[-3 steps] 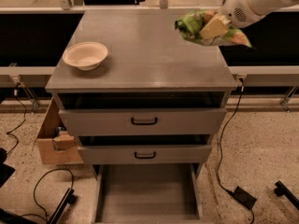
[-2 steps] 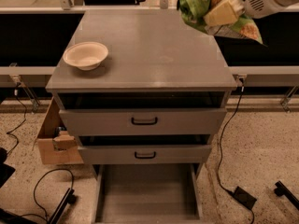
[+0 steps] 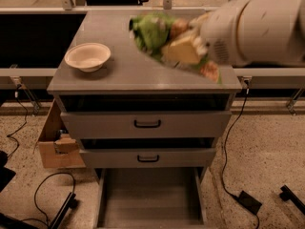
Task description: Place green rice chip bag into bottom drawer
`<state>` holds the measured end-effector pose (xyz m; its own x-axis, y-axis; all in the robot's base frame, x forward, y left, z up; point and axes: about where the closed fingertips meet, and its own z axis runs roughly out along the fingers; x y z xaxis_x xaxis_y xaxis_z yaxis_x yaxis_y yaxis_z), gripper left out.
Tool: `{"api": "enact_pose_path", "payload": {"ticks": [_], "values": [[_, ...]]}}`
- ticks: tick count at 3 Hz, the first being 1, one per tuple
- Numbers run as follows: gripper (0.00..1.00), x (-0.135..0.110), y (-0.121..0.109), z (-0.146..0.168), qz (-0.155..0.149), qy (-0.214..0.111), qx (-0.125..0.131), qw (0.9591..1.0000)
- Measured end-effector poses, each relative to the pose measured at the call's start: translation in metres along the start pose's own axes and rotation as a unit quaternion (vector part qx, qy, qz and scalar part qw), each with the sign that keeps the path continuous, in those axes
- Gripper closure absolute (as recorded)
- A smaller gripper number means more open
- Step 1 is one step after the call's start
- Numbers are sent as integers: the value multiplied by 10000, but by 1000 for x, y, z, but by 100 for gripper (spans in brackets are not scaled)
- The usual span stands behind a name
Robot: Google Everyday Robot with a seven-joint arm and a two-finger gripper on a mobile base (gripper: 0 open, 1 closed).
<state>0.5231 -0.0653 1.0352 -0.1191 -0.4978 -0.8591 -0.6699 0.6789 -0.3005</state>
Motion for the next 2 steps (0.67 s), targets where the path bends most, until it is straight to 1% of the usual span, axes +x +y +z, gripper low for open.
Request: {"api": "enact_pose_path", "payload": {"ticks": [1,2], "values": [[100,55,63,24,355,-135,-483,9981],[100,117,125,37,1299,-252,-969,9865]]}}
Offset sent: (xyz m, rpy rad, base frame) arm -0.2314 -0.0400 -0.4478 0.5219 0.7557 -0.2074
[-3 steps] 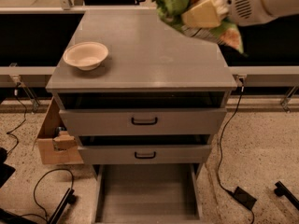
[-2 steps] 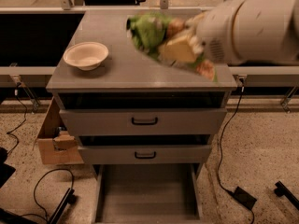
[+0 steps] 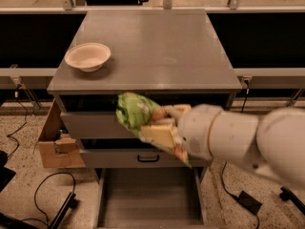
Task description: Place green rice chip bag into bottom drawer
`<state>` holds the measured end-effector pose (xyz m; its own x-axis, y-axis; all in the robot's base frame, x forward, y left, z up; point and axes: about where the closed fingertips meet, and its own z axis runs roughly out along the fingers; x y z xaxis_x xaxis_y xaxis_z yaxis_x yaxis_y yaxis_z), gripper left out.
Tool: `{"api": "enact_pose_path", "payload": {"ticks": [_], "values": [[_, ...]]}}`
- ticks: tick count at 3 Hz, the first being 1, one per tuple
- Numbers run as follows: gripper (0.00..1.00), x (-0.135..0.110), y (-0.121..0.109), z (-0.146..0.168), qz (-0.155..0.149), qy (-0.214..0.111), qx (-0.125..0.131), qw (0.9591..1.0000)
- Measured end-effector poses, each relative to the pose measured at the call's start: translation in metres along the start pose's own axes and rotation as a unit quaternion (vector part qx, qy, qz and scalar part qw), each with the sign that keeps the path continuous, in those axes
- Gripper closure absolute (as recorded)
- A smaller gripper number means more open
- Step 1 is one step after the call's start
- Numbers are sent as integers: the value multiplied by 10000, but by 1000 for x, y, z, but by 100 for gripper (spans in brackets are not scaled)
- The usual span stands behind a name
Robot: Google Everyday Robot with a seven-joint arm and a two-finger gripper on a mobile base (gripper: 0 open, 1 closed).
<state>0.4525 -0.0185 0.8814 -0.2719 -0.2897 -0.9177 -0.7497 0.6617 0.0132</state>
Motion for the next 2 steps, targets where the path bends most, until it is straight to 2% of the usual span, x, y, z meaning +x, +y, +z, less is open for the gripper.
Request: {"api": "enact_pose_path", "payload": {"ticks": [1,2], "values": [[100,101,13,-7,1184,-92,-91,9929],[100,232,15,-15,2094,181,-83,9776]]}}
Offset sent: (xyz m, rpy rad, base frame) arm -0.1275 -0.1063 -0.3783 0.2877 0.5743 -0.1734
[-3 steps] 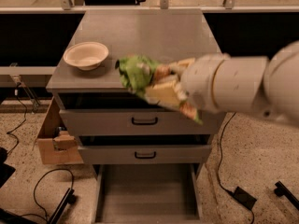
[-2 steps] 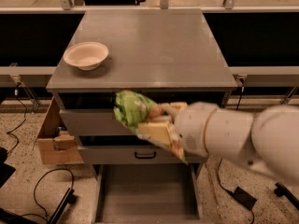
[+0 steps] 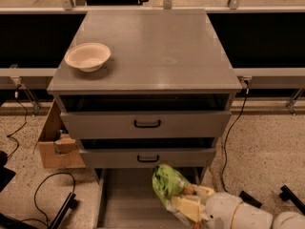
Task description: Place green rice chip bag into bottom drawer
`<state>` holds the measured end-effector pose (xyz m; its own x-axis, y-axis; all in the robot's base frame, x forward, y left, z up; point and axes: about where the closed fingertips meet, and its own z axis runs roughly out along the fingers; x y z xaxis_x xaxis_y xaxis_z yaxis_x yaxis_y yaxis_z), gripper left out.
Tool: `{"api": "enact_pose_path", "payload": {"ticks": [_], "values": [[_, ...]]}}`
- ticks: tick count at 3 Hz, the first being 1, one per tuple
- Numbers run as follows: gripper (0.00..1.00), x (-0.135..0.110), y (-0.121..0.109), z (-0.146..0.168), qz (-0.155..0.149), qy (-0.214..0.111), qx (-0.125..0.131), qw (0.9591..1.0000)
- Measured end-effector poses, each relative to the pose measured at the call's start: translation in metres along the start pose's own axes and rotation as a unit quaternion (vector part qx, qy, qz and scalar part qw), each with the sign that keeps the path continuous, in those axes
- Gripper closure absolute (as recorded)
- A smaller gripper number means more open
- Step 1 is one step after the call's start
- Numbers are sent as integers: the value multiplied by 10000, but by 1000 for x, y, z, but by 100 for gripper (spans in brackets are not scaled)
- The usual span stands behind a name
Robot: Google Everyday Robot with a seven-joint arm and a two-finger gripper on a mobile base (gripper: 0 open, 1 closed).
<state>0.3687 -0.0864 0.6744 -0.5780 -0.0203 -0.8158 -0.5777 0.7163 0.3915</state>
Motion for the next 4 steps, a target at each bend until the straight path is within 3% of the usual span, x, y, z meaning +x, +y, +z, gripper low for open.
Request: {"api": "enact_pose_path", "payload": {"ticks": [1,3,4], "values": [[100,70,-44,18,356,404,-210,9983],[100,98,-169,55,261,1097,-496,9924],[100,106,-222,76,273,1452,-476,9879]]}}
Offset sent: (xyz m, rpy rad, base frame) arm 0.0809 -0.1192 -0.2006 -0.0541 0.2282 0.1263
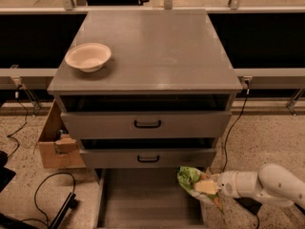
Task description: Place green rice chip bag into bottom drawer
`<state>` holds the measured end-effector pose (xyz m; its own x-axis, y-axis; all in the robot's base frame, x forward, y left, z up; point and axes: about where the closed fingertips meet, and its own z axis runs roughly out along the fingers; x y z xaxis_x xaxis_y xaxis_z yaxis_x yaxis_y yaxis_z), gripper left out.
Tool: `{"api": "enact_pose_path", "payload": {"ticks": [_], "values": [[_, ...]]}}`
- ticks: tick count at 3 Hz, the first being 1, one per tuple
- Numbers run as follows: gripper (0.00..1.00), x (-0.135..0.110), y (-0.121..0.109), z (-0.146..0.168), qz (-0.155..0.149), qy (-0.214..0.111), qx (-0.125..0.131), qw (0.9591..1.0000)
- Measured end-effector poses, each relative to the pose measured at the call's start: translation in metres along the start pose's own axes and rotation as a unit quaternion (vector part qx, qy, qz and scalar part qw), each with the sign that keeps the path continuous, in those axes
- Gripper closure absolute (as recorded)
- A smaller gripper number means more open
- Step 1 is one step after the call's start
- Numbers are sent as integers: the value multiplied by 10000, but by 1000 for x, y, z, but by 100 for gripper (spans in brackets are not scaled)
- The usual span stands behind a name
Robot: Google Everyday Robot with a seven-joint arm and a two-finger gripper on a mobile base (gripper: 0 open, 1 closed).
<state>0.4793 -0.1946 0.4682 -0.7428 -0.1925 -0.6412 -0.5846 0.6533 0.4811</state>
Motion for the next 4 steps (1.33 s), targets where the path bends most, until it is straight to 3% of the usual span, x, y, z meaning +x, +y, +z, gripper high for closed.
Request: {"api": "enact_pose_path", "payload": {"ticks": [1,2,3,4], "values": [[100,7,-36,66,-144,287,-97,9994],[100,7,-35,66,-144,287,-98,9994],[100,17,-36,97,-98,519,-100,9986],[100,44,-45,166,174,893,-173,9957]]}}
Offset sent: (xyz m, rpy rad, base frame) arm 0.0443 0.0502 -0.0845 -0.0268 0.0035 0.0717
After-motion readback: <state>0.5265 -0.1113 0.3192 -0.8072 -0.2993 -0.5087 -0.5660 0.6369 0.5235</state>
